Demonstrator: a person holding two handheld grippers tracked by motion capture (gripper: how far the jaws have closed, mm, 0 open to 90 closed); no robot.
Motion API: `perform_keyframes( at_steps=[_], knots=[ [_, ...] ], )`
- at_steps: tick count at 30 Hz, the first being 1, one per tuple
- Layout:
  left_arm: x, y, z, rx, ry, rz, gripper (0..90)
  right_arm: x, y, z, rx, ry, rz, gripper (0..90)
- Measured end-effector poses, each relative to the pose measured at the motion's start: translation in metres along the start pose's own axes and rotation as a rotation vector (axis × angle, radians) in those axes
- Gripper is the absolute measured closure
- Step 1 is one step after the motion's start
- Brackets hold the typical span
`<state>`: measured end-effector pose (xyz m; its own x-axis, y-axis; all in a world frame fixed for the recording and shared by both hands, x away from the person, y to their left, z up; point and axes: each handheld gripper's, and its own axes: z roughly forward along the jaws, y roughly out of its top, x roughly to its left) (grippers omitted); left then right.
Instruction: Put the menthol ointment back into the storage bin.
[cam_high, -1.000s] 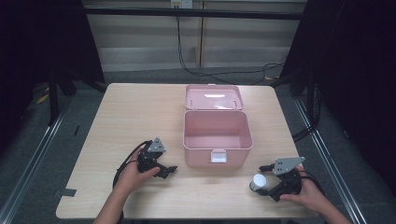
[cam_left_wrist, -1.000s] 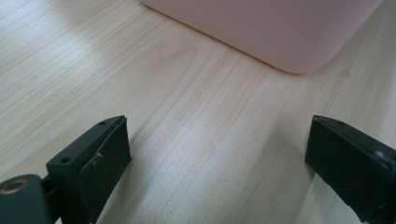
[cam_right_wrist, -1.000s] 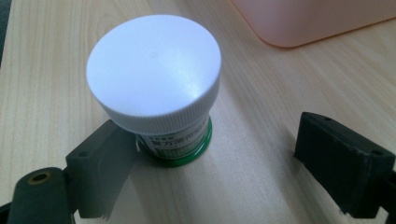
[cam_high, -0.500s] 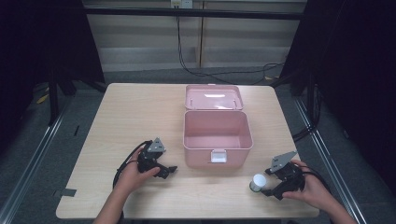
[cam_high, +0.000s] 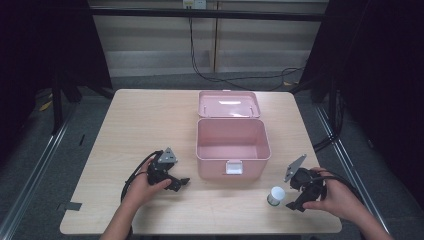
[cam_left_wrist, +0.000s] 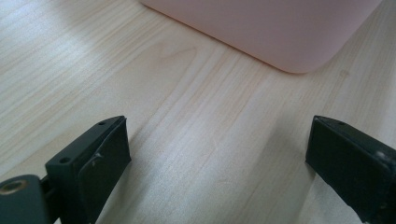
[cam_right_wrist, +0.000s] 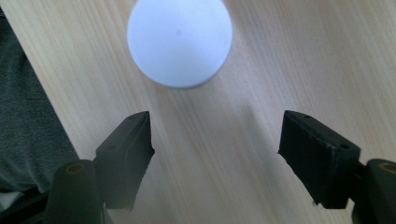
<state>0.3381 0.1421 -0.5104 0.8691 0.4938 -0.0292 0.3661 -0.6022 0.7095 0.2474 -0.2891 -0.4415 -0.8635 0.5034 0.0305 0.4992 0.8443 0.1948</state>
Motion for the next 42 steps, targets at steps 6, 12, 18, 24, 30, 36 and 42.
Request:
perform_keyframes(
  at_steps=[6,12,18,24,30,36,42],
  knots=[
    [0.0,0.0,0.0,0.0,0.0,0.0,5.6,0.003,0.011,-0.004,0.034,-0.001,-0.023,26.9],
    [0.0,0.0,0.0,0.0,0.0,0.0,5.7,0.007,0.026,-0.007,0.052,0.036,-0.036,29.6],
    [0.0,0.0,0.0,0.0,0.0,0.0,5.6,0.008,0.034,-0.005,0.065,0.049,-0.044,31.8],
    [0.0,0.0,0.0,0.0,0.0,0.0,5.6,0.01,0.042,-0.002,0.09,0.061,-0.06,34.4],
    [0.0,0.0,0.0,0.0,0.0,0.0,5.7,0.01,0.047,-0.002,0.105,0.065,-0.046,36.2],
    [0.0,0.0,0.0,0.001,0.0,0.001,5.6,0.01,0.049,-0.002,0.108,0.062,-0.05,38.3],
    [0.0,0.0,0.0,0.001,0.0,0.001,5.6,0.009,0.051,-0.003,0.108,0.069,-0.043,42.1]
  ],
)
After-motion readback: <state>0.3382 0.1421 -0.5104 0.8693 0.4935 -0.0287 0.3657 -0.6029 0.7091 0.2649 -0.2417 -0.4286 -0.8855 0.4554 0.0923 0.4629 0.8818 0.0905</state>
